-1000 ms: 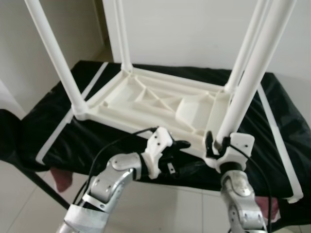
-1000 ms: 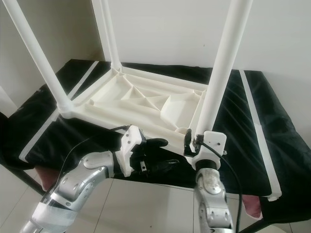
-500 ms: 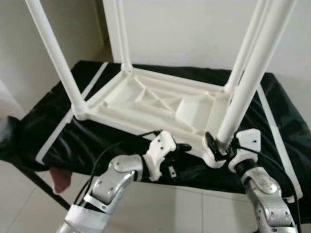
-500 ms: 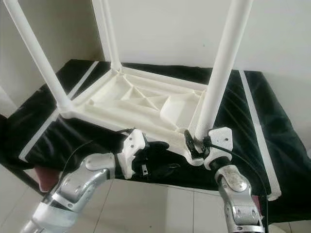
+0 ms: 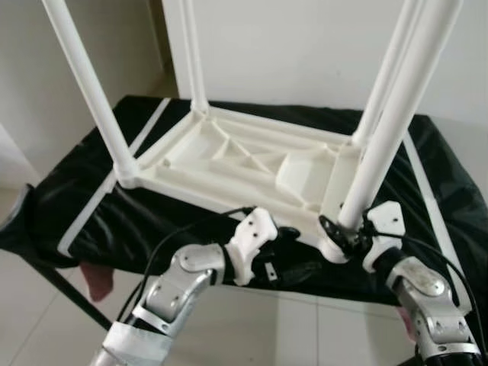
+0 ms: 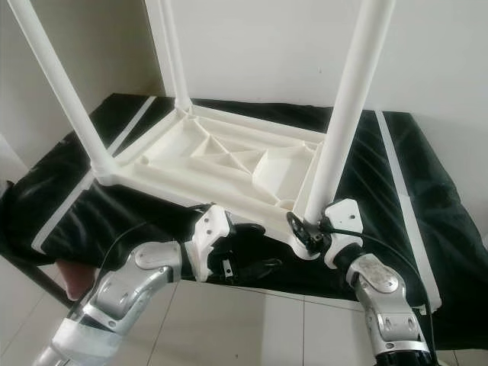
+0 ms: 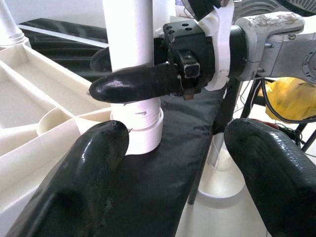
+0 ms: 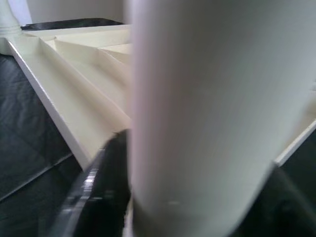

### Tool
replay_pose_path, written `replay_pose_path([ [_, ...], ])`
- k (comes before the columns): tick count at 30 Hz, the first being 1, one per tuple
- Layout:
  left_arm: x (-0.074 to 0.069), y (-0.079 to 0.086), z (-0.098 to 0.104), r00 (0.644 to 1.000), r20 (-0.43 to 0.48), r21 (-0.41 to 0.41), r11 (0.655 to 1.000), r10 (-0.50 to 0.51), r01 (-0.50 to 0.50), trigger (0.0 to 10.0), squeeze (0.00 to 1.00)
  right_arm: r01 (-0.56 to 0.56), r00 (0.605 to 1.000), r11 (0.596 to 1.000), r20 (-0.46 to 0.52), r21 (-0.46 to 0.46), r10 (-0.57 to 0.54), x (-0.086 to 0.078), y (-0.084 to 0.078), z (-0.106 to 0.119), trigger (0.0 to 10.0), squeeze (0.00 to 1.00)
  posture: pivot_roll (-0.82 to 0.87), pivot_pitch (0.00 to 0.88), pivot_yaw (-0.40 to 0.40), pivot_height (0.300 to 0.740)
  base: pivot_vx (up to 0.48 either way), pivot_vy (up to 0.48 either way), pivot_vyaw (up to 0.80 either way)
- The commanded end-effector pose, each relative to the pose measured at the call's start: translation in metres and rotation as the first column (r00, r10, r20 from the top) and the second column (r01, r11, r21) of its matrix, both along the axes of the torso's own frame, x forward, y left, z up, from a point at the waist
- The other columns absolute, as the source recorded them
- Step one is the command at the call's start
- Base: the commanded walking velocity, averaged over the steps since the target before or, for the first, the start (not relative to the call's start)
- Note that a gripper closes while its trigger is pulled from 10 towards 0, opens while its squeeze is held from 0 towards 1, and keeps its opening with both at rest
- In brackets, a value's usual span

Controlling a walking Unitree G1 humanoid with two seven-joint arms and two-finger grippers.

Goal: Building children table

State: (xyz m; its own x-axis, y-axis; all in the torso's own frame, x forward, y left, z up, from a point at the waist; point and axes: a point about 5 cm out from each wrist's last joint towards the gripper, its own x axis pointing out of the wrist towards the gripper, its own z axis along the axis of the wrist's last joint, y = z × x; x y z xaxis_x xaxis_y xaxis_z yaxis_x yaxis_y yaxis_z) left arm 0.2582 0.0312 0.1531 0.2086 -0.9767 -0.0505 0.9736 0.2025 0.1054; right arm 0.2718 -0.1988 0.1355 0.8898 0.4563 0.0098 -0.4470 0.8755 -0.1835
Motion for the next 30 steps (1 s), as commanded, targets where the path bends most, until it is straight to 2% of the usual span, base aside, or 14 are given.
replay_pose_path([
  [1,-0.001,0.001,-0.003,1.000,0.008,0.019,1.000,-0.006,0.006,10.0,0.00,-0.021,1.000,1.000,-0.024,-0.010,0.020,0.000,0.001,-0.005,0.0,0.00,-0.04,0.000,0.004,0.740,0.000,0.000,0.00],
  [6,-0.001,0.001,-0.003,1.000,0.005,0.018,1.000,-0.009,0.009,10.0,0.00,-0.019,0.999,1.000,-0.032,-0.003,0.019,-0.002,0.000,-0.007,0.0,0.00,-0.04,0.000,0.006,0.740,0.000,0.000,0.00],
  [7,-0.001,0.001,-0.003,1.000,0.005,0.017,1.000,-0.009,0.009,10.0,0.00,-0.006,0.999,1.000,-0.037,0.004,0.007,-0.003,0.000,-0.007,6.8,0.00,-0.05,0.000,0.007,0.740,0.000,0.000,0.00],
  [8,-0.001,0.001,-0.003,1.000,0.005,0.017,1.000,-0.009,0.009,10.0,0.00,-0.006,0.999,1.000,-0.037,0.004,0.007,-0.003,0.000,-0.007,6.8,0.00,-0.05,0.000,0.007,0.740,0.000,0.000,0.00],
  [9,-0.001,0.001,-0.003,1.000,0.005,0.017,1.000,-0.008,0.008,10.0,0.00,0.007,0.999,1.000,-0.036,0.013,-0.007,-0.003,-0.001,-0.007,10.0,0.00,-0.05,0.000,0.004,0.740,0.000,0.000,0.00],
  [12,0.001,0.002,-0.002,1.000,0.007,0.015,1.000,0.003,-0.004,10.0,0.00,0.053,0.998,0.998,-0.023,0.028,-0.053,-0.005,0.000,-0.006,10.0,0.00,-0.05,0.000,0.003,0.740,0.000,0.000,0.00],
  [16,0.005,0.005,-0.001,1.000,0.009,0.013,1.000,0.017,-0.017,10.0,0.00,0.166,0.986,0.986,0.016,0.011,-0.166,-0.004,0.002,-0.006,10.0,0.00,-0.05,0.000,-0.001,0.740,0.000,0.000,0.00],
  [20,0.005,0.006,-0.002,1.000,0.009,0.015,1.000,0.020,-0.020,10.0,0.00,0.217,0.976,0.976,0.012,0.021,-0.217,-0.007,0.007,-0.009,10.0,0.00,-0.05,0.000,-0.004,0.740,0.000,0.000,0.00],
  [23,0.005,0.005,-0.003,1.000,0.008,0.016,1.000,0.024,-0.024,10.0,0.00,0.368,0.929,0.927,-0.004,0.068,-0.369,-0.013,0.013,-0.013,10.0,0.00,-0.05,0.000,-0.005,0.740,0.000,0.000,0.00],
  [24,0.005,0.005,-0.003,1.000,0.008,0.016,1.000,0.022,-0.022,10.0,0.00,0.445,0.895,0.891,-0.026,0.084,-0.445,-0.015,0.012,-0.016,10.0,0.00,-0.05,0.000,-0.005,0.740,0.000,0.000,0.00],
  [25,0.005,0.005,-0.003,1.000,0.008,0.016,1.000,0.022,-0.022,10.0,0.00,0.445,0.895,0.891,-0.026,0.084,-0.445,-0.015,0.012,-0.016,10.0,0.00,-0.05,0.000,-0.005,0.740,0.000,0.000,0.00],
  [26,0.005,0.004,-0.002,1.000,0.010,0.016,1.000,0.019,-0.019,10.0,0.00,0.513,0.859,0.854,-0.055,0.087,-0.510,-0.016,0.010,-0.019,10.0,0.00,-0.04,0.000,-0.007,0.740,0.000,0.000,0.00],
  [27,0.005,0.004,-0.002,1.000,0.011,0.013,1.000,0.017,-0.017,10.0,0.00,0.604,0.797,0.791,-0.084,0.097,-0.598,-0.018,0.009,-0.024,10.0,0.00,-0.04,0.000,-0.003,0.740,0.000,0.000,0.00],
  [30,0.005,0.004,-0.001,1.000,0.011,0.012,1.000,0.017,-0.017,10.0,0.00,0.627,0.779,0.772,-0.096,0.108,-0.620,-0.019,0.010,-0.026,10.0,0.00,-0.04,0.000,-0.003,0.740,0.000,0.000,0.00],
])
